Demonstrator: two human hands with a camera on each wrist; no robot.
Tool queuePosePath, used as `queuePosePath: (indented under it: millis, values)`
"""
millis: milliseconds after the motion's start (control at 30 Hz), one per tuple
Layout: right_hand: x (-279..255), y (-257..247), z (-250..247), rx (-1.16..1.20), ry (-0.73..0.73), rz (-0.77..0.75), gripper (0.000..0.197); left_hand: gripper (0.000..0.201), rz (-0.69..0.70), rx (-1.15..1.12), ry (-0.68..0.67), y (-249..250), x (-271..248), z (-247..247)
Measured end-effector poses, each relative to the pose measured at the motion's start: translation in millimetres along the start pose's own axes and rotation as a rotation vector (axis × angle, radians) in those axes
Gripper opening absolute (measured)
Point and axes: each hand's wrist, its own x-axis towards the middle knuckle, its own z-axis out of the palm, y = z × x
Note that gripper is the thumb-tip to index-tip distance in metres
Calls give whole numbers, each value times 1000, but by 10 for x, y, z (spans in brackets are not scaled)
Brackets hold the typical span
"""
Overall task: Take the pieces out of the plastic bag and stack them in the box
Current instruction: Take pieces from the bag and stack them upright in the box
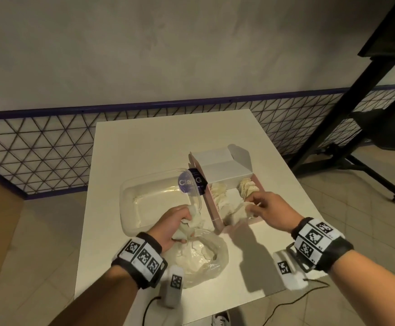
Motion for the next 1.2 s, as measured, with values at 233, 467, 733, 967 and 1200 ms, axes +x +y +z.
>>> queuePosePath:
  millis: [233, 467, 733, 967, 1200]
  values:
    - [346, 380, -507, -221, 91, 2, 7, 20, 43, 190, 70, 210, 300, 229]
    - [598, 719, -476, -376, 5, 9, 14, 28, 8, 294, 171, 65, 551, 333]
    - [717, 928, -375, -595, -201, 53, 30, 14, -6, 381, 155, 19, 689, 567]
    - [831, 934, -337, -712, -252, -48, 35, 26, 15, 522, 172, 35, 860, 658]
    - [816, 971, -255, -830, -198, -154, 42, 28, 48, 652, 162, 58, 925, 693]
